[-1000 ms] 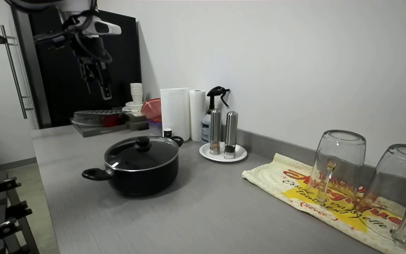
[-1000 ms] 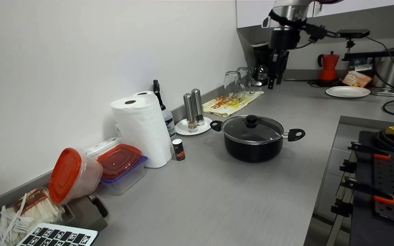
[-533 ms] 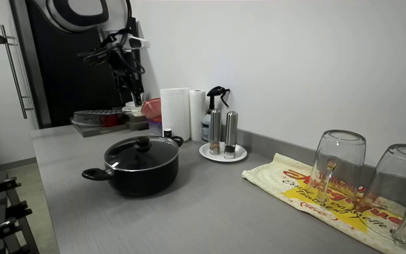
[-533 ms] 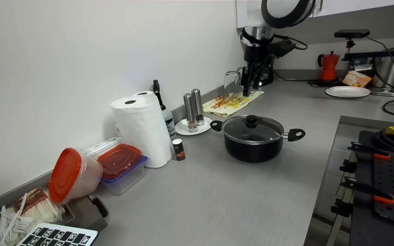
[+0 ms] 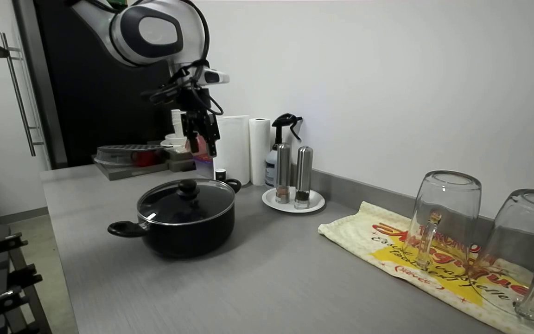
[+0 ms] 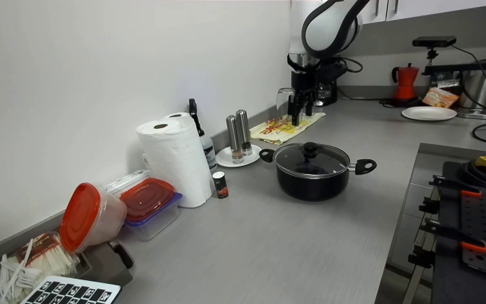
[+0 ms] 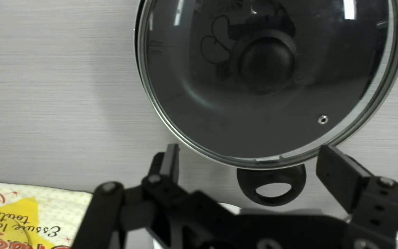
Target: Pick up the lid from the pot and put it on the table.
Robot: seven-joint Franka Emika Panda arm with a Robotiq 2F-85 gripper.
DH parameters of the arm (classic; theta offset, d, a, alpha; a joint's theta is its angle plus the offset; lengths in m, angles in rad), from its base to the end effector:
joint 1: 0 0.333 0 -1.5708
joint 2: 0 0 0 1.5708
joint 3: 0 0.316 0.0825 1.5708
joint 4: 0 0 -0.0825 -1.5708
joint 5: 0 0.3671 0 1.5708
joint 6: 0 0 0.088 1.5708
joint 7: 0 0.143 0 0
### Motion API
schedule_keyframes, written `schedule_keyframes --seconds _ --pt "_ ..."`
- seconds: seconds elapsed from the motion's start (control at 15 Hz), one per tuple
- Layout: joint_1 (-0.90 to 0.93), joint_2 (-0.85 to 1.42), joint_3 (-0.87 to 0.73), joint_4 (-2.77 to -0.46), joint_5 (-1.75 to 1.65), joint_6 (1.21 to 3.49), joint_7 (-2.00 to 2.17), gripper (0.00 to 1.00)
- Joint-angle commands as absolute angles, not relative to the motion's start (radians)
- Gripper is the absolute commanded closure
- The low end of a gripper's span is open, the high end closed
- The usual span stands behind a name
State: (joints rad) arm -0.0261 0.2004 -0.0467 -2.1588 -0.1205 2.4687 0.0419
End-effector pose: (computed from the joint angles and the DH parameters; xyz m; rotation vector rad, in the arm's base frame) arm 0.5626 -0.0433 0.2918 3.0459 -0.0352 0.1644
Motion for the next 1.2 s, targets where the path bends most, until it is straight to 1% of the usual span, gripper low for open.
schedule_keyframes --seconds 0.0,0.53,0.6,1.13 --pt "-0.018 0.288 -0.061 -2.089 -0.140 2.418 0.079 0.00" --pt "-0.030 0.350 -0.058 -2.048 -0.105 2.242 0.050 0.00" --pt "-0.028 0.335 -0.059 -2.084 -0.116 2.289 0.051 0.00" --pt "-0.027 0.341 -0.050 -2.083 -0.103 2.267 0.048 0.00"
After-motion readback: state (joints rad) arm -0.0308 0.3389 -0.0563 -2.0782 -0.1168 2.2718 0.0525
